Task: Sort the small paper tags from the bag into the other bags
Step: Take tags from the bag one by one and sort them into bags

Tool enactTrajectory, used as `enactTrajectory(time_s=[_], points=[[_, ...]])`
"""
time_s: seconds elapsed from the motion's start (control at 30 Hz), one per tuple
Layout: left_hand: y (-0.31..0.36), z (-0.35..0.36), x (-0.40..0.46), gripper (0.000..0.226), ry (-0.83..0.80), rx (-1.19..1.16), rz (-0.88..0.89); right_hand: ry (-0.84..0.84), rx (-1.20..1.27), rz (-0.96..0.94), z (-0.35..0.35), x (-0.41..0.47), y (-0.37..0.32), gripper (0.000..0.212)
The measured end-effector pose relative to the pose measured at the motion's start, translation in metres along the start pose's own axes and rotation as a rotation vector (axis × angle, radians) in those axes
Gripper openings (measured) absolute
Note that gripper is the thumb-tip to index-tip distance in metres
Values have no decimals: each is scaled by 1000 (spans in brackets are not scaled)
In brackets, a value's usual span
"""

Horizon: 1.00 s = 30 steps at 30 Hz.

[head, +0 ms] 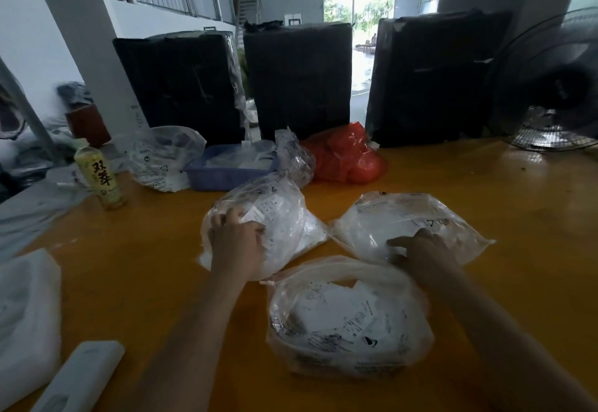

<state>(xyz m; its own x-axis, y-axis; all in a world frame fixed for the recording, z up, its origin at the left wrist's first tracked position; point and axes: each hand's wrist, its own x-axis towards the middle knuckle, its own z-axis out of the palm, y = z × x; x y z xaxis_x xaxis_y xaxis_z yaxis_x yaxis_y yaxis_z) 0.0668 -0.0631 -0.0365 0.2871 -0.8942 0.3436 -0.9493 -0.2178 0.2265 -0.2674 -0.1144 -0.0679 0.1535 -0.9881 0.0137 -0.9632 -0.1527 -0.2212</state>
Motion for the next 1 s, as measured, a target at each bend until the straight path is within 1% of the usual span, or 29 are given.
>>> enactTrajectory(time_s=[0.03, 0.1, 0.2, 0.3, 0.4, 0.5, 0.6, 0.63, 0.7, 0.77, 0.83, 0.9, 0.97, 1.0], points=[[0, 3, 1, 31, -70, 74, 13, 41, -5, -13, 2, 1, 0, 34], [0, 7, 4, 38, -161, 102, 47, 154, -17, -27, 4, 1, 0, 24], [0, 5, 7, 46, -200, 47, 58, 256, 1, -8, 1, -3, 0, 24], [-1, 0, 5, 52, -159, -16, 15, 263, -18, 11, -4, -8, 1, 29], [-2, -1, 3, 56, -137, -38, 41, 253, 6, -2, -9, -12, -1, 32], [-3, 4, 4, 49, -157, -32, 61, 261, 45, 4, -13, -17, -6, 37], [-3, 3, 5, 44, -224, -22, 13, 250, 73, -1, -19, -21, -9, 37], [-2, 1, 4, 44, -219, -28, 8, 273, 112, -10, -20, -22, -9, 36], [-2, 0, 2, 44, -165, -61, 66, 325, 214, -13, -22, -24, -10, 36], [-1, -2, -2, 43, -137, -182, 139, 343, 314, 1, -25, -25, -11, 40], [0, 0, -7, 38, -135, -350, 151, 341, 409, 27, -27, -27, -13, 33], [1, 1, -9, 35, -135, -441, 158, 322, 483, 48, -29, -29, -14, 24], [-1, 3, -10, 38, -150, -447, 175, 298, 592, 54, -29, -31, -16, 20], [-1, 6, -11, 40, -153, -402, 176, 290, 687, 58, -29, -33, -17, 20]])
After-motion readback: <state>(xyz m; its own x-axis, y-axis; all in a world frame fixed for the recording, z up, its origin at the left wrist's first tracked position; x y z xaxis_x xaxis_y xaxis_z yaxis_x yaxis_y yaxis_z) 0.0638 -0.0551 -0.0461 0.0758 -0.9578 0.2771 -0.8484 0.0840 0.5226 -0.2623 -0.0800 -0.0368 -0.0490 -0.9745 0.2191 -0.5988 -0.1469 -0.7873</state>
